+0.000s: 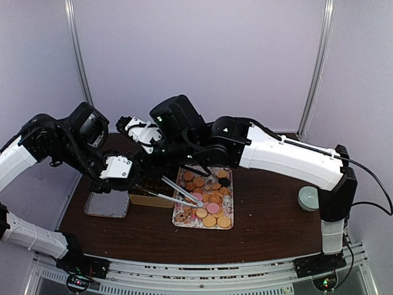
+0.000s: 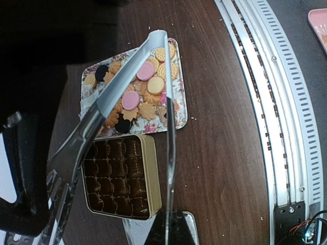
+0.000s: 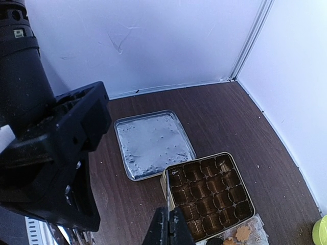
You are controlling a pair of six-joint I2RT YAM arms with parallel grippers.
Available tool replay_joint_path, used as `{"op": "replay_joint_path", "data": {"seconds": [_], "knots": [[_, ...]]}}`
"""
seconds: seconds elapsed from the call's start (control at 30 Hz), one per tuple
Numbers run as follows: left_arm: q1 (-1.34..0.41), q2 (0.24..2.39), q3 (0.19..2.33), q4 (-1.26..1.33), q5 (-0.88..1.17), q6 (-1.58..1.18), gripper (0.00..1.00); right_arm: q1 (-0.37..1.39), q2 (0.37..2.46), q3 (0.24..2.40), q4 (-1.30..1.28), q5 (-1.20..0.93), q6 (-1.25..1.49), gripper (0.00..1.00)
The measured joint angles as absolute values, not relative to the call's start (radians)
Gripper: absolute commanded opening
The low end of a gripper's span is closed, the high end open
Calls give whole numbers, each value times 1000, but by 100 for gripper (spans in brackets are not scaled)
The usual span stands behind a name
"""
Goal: Pack the cookies
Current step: Pass from the right arm to the left
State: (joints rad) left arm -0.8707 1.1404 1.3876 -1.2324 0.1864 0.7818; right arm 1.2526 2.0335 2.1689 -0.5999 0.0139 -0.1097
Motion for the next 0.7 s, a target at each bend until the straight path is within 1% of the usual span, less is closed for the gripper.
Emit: {"op": "replay_joint_path", "data": {"seconds": [0.07, 0.1, 0.17, 0.23, 0.3, 0.47, 0.53, 0.63, 0.7], "knots": [[-871, 1140, 1387, -1231, 187, 775, 0, 1253, 2033, 2169, -600, 15, -111, 31], [-871, 1140, 1387, -1228, 187, 771, 0, 1253, 2033, 2169, -593, 12, -101, 40], [-871, 1137, 1383, -1219, 186, 762, 0, 1253, 2033, 2165, -574, 8, -100, 52], [-871, 1131, 1374, -1214, 182, 754, 0, 1249, 2012, 2118, -530, -11, -93, 59], [-871, 1123, 1363, -1208, 175, 747, 0, 1235, 1969, 2029, -492, -43, -80, 59], [-871, 1114, 1362, -1196, 177, 711, 0, 1185, 1835, 1789, -424, -167, -75, 50], [-871, 1113, 1365, -1196, 184, 700, 0, 1164, 1804, 1751, -422, -206, -77, 47], [-871, 1113, 1372, -1197, 203, 691, 0, 1142, 1774, 1732, -426, -242, -87, 38], [-871, 1113, 1379, -1198, 217, 689, 0, 1137, 1766, 1732, -431, -252, -102, 36]]}}
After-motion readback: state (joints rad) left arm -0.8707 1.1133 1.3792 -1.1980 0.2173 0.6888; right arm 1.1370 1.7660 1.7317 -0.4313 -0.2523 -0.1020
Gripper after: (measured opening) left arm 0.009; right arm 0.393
